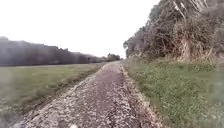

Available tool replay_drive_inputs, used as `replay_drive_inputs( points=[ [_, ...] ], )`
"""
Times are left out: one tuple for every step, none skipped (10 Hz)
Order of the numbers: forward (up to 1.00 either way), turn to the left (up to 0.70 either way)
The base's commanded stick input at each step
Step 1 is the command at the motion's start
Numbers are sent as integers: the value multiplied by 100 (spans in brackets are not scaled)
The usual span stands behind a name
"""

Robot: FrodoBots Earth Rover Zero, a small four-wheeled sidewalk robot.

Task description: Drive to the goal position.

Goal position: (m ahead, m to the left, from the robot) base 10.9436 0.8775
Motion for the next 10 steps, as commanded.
replay_drive_inputs(
  points=[
    [70,0],
    [70,0],
    [70,0],
    [70,0],
    [70,0],
    [70,0],
    [70,0],
    [70,0],
    [70,0],
    [70,0]
  ],
)
